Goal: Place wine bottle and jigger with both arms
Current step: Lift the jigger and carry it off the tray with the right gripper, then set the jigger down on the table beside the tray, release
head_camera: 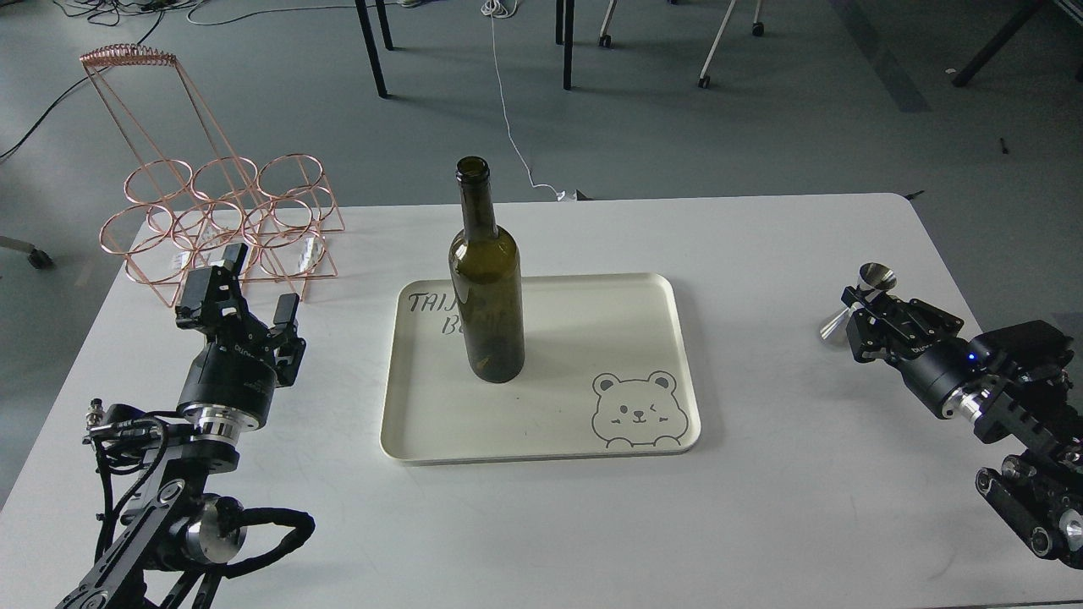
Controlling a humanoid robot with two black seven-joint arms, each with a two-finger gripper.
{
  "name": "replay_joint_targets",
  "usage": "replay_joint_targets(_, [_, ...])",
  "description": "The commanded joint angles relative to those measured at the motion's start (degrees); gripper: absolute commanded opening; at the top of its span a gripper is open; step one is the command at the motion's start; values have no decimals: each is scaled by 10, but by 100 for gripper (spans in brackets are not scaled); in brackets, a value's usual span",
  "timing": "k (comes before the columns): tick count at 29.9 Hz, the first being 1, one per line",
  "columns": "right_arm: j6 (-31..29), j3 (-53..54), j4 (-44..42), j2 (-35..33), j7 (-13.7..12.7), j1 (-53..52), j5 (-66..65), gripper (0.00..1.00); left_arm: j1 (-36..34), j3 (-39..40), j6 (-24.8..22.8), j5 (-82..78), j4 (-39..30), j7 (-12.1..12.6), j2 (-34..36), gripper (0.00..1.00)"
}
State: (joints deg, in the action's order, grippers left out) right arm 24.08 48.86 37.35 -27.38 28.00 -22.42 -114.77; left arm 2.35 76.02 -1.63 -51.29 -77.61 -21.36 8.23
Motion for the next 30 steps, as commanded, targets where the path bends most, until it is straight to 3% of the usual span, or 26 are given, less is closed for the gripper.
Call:
replay_joint_targets(1, [1,0,0,0,0,0,2,36,-1,-1,1,0,0,0,-1,98])
replay_joint_targets(11, [0,-21,1,-4,0,-2,16,48,-2,-1,1,0,0,0,-1,98])
replay_joint_targets(12, [0,-25,2,-4,0,-3,17,52,-2,-1,0,0,0,0,-1,98])
replay_joint_targets(16, [0,-28,8,-4,0,-3,17,93,-2,-1,1,0,0,0,-1,98])
replay_joint_targets(21, [-4,-36,14,-33,0,-1,17,95,-2,-1,0,0,0,0,-2,98])
replay_joint_targets(30, [-11,-153,121,-186,0,4,99,97,-2,-1,0,0,0,0,-1,98])
